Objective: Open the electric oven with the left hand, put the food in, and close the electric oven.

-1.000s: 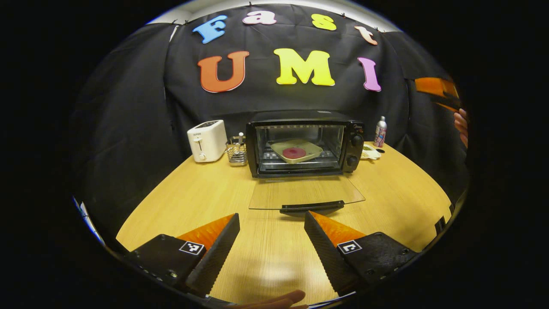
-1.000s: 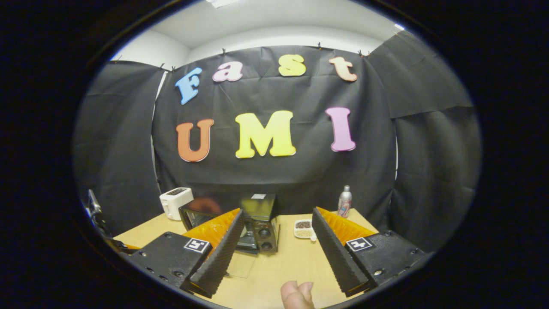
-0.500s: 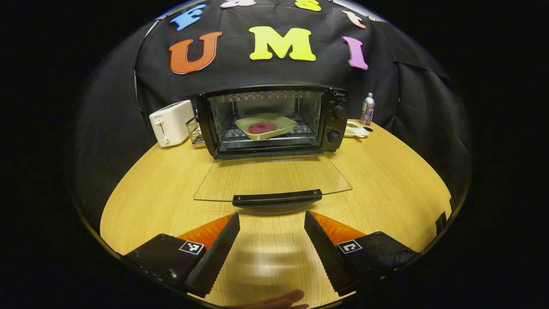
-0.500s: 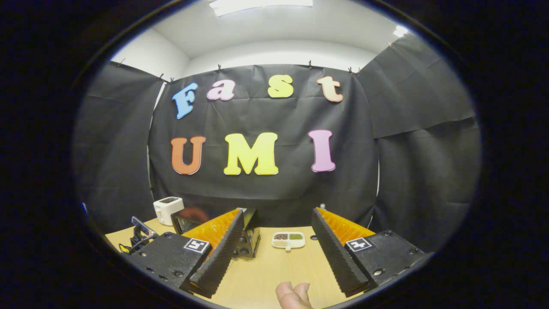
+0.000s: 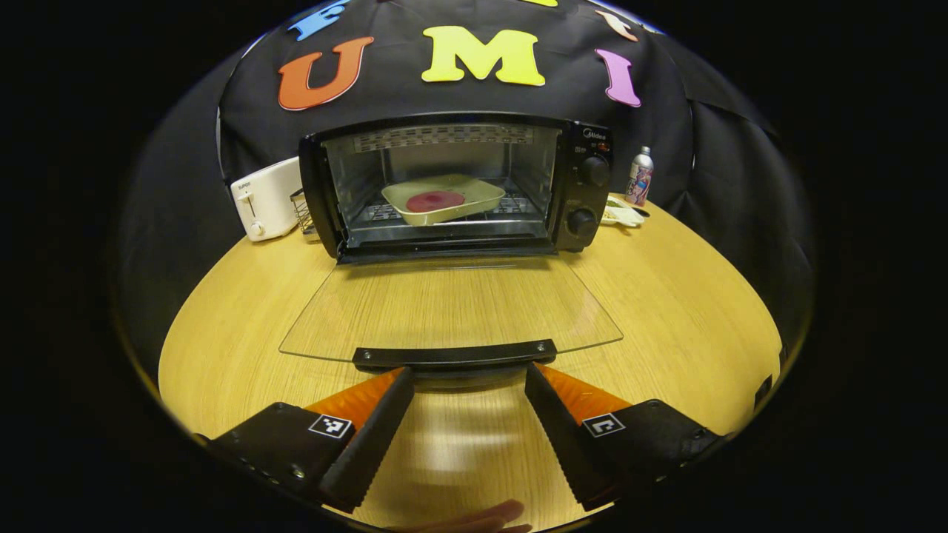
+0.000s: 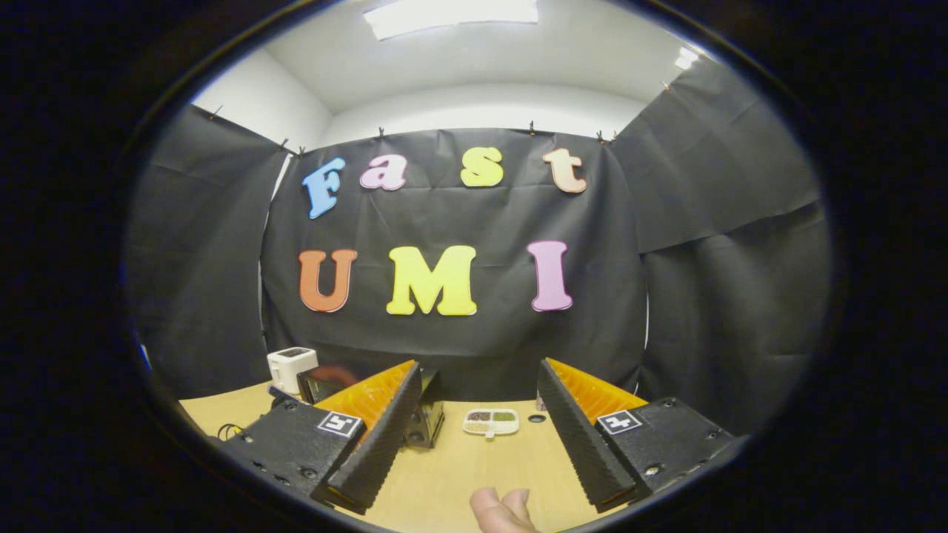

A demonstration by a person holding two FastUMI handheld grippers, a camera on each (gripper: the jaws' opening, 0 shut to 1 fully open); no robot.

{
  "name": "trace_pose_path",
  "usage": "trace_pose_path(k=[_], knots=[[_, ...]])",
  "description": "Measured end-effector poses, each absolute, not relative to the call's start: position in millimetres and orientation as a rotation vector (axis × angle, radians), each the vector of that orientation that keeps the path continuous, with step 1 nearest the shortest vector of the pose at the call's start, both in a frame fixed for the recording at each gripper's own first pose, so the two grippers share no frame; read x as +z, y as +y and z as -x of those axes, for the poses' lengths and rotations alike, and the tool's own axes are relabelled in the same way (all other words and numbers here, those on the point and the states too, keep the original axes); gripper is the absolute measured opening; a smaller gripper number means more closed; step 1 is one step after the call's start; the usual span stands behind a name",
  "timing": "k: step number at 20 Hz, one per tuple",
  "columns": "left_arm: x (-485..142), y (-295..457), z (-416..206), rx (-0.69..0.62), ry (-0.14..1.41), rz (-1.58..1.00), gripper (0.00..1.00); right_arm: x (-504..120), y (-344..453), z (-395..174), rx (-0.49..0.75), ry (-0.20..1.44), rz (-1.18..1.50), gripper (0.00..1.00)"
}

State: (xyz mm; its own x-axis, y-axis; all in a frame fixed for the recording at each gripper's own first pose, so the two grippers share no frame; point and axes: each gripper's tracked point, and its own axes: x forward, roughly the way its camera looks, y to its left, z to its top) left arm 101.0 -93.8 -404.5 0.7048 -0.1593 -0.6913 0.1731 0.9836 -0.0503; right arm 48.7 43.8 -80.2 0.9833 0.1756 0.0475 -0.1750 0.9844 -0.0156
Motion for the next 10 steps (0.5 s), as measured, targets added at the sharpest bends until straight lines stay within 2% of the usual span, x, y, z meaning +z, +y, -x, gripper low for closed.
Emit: trace_pose_path(k=[10], knots=[[-407, -93, -104, -0.197, 0.793, -0.024, 0.96, -74, 30, -19, 0.139, -0.066, 0.010, 0.96]])
